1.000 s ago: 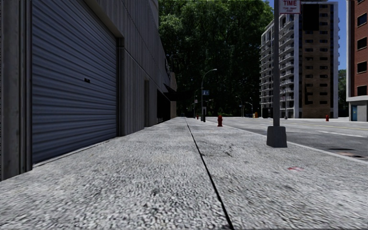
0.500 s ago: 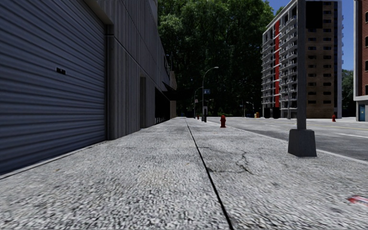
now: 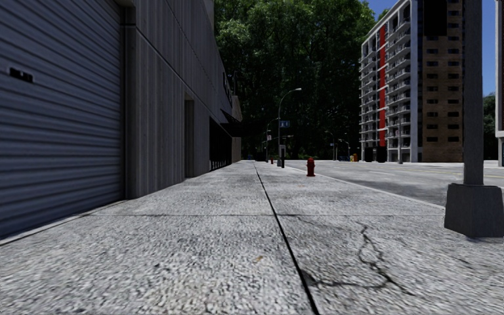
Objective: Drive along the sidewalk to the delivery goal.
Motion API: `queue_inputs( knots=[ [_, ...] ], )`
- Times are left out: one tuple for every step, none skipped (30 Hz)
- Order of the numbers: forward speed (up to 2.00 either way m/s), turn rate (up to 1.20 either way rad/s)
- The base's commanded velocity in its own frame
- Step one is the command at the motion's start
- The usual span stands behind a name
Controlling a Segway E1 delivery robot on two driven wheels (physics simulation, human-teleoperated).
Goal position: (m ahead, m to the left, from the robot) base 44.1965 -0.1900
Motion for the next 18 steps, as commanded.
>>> queue_inputs(
  knots=[
    [2.0, 0.0],
    [2.0, 0.0],
    [2.0, 0.0],
    [2.0, 0.0],
    [2.0, 0.0],
    [2.0, 0.0],
    [2.0, 0.0],
    [2.0, 0.0],
    [2.0, 0.0],
    [2.0, 0.0],
    [2.0, 0.0],
    [2.0, 0.0],
    [2.0, 0.0],
    [2.0, 0.0],
    [2.0, 0.0],
    [2.0, 0.0],
    [2.0, 0.0],
    [2.0, 0.0]
  ],
)
